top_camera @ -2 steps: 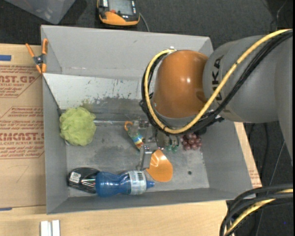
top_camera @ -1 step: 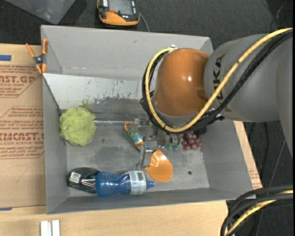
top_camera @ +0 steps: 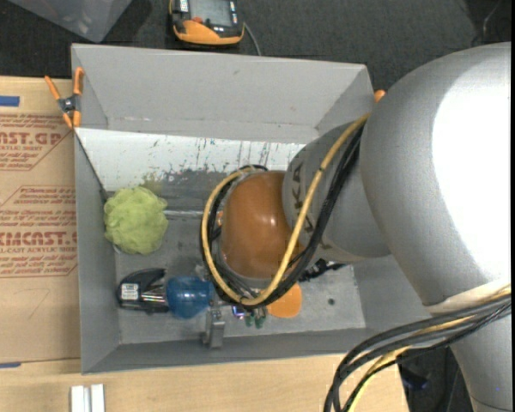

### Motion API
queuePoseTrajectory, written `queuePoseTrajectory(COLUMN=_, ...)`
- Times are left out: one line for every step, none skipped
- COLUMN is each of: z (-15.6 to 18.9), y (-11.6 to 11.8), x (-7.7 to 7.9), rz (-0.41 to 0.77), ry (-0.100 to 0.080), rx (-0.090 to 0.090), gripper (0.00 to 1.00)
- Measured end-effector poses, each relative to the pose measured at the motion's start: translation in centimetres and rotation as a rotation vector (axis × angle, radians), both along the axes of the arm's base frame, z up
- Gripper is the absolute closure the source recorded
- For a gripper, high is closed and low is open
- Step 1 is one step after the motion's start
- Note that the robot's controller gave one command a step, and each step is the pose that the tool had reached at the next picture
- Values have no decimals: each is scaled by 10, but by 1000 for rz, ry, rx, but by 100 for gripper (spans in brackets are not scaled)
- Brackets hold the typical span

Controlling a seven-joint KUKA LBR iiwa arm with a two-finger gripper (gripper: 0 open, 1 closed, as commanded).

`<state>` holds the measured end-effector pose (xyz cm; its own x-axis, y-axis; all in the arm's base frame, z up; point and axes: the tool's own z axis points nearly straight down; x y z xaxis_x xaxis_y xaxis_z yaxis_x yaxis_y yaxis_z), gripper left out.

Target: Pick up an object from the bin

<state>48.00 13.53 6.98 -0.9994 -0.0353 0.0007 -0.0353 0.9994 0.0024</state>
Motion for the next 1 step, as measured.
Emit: queuePoseTrajectory(z=64, y=-3, x=0, rz=125, ry=-12, rx=0, gripper=0)
